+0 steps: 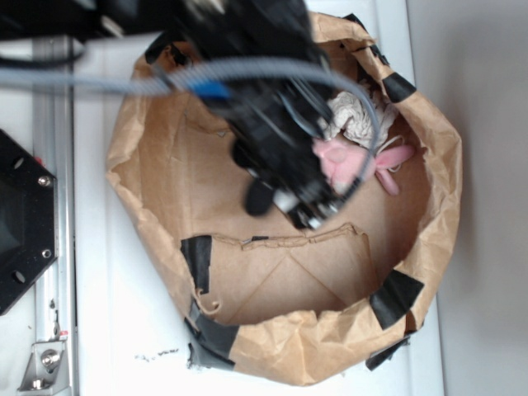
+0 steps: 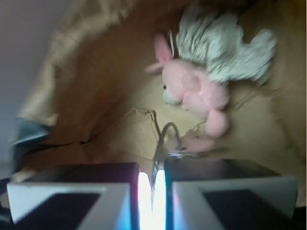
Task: Grab the silver keys.
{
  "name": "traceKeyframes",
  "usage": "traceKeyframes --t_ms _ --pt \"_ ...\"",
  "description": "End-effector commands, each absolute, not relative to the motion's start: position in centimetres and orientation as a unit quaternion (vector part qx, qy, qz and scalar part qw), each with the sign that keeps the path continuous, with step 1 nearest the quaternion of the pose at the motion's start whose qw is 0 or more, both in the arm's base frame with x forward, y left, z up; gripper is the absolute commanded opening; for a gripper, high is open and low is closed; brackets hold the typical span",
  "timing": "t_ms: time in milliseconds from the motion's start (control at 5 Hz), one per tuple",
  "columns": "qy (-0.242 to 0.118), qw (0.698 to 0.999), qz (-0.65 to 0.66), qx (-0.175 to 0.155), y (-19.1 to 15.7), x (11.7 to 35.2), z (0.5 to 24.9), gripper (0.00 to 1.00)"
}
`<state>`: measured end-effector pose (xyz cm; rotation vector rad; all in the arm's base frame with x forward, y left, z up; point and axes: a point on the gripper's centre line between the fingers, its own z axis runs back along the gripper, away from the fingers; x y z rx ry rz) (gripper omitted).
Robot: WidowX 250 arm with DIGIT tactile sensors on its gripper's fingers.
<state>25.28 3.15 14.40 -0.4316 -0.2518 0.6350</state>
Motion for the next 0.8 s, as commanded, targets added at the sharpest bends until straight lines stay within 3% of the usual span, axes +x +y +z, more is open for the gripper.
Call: traceKeyframes --t_ms 0,200,600 --pt "-0.15 0.927 0.331 -0.09 2.1 26.1 14.7 0.0" --pt "-0.189 0.936 0.291 -0.062 0.9 25.3 14.1 0.0" --pt "-0.203 0.942 0.266 -0.029 0.1 24.3 13.0 0.0"
